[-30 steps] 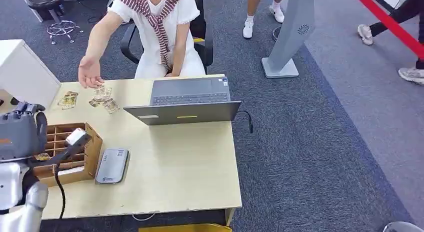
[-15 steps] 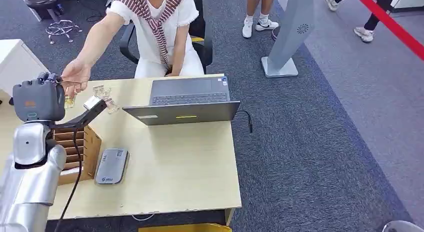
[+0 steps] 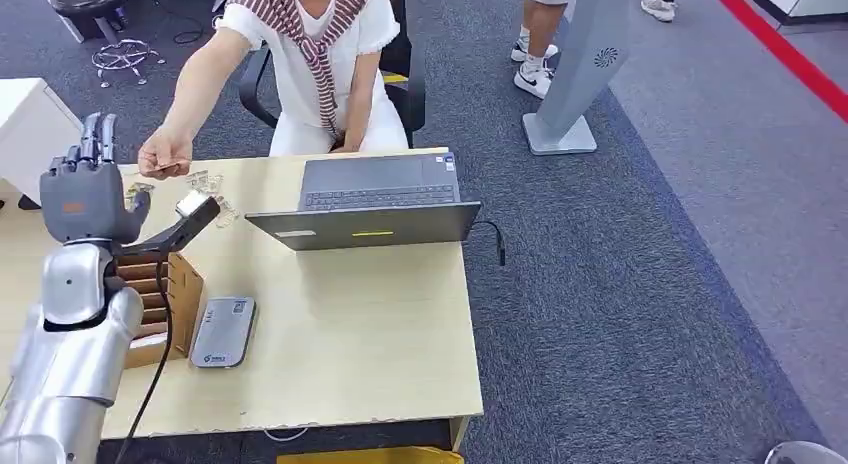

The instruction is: Pass the card to the sensor for recognition and then transmit it.

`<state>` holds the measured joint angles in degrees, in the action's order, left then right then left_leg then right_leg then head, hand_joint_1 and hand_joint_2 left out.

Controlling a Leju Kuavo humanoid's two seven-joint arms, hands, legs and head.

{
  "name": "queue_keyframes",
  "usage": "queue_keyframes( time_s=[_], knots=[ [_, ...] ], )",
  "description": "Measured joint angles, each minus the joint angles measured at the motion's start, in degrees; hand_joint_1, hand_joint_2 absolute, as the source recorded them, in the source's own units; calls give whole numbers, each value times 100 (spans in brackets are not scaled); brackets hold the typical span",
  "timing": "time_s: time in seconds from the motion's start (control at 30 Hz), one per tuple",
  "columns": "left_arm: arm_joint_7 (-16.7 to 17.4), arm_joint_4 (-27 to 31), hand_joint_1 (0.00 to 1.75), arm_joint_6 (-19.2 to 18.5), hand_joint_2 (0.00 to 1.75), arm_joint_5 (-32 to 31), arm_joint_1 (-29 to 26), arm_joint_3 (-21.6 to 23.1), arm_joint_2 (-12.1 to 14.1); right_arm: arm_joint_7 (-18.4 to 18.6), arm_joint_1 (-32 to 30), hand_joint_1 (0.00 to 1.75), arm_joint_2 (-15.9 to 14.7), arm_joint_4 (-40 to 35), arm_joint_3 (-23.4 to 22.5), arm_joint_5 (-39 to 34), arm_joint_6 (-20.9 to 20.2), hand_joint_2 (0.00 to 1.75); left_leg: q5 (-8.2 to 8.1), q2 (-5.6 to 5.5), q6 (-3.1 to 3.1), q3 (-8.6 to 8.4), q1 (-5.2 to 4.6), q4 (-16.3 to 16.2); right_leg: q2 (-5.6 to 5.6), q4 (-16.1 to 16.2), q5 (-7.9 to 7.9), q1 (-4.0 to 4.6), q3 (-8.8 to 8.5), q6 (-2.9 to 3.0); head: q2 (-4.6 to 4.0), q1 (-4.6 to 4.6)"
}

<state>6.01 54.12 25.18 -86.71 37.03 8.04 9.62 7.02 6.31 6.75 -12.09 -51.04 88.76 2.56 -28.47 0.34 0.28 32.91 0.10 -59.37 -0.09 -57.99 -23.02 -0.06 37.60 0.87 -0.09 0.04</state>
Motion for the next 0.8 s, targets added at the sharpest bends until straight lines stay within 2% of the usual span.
queue_keyframes(
  time_s=[0.2,0.27,0.33,0.47,0.57,0.63,0.7,0.73,0.8],
  knots=[
    [-72,-118,0,181,175,86,-2,0,31,0,-2,0,0,0,24,-9,4,175,0,0,0,2,0,0,0,-1,0,0,0,0,2,0],
    [-227,-120,0,227,175,296,-15,0,50,-9,-8,0,0,0,39,-17,18,175,0,-1,0,2,1,0,-1,-1,0,0,0,0,2,2],
    [-545,-94,0,203,175,841,-78,-17,52,-18,-14,0,0,0,46,-44,33,175,0,0,0,3,1,1,-1,-1,0,-1,-1,0,2,0],
    [-1804,513,0,-232,175,3421,-631,-302,50,-122,-107,0,-2,0,39,-256,100,175,-5,11,3,8,1,6,8,-4,-2,-4,-2,0,0,2],
    [-2630,1286,0,-862,175,5670,-1413,-910,109,-171,-209,0,-2,2,-26,-407,147,175,-19,43,-6,-2,1,13,36,-6,-9,-7,3,6,0,2],
    [-3061,1668,0,-1481,175,6970,-1923,-1525,212,-230,-280,0,-2,4,-72,-485,177,175,-22,55,-11,-3,3,14,47,-6,-14,-5,8,13,2,0],
    [-3364,1900,0,-2115,175,7956,-2363,-2275,341,-256,-325,0,-2,7,-109,-533,210,175,-29,68,-21,-5,7,16,60,-8,-19,2,14,21,0,-2],
    [-3469,1932,0,-2425,175,8366,-2491,-2732,380,-258,-354,0,-2,9,-138,-542,236,175,-31,70,-24,-2,10,16,66,-7,-22,7,19,23,0,-2],
    [-3591,1937,0,-2903,175,8697,-2661,-3568,470,-258,-387,0,-2,9,-186,-542,277,175,-31,62,-24,0,13,16,61,-6,-33,9,20,20,0,2]
  ],
)
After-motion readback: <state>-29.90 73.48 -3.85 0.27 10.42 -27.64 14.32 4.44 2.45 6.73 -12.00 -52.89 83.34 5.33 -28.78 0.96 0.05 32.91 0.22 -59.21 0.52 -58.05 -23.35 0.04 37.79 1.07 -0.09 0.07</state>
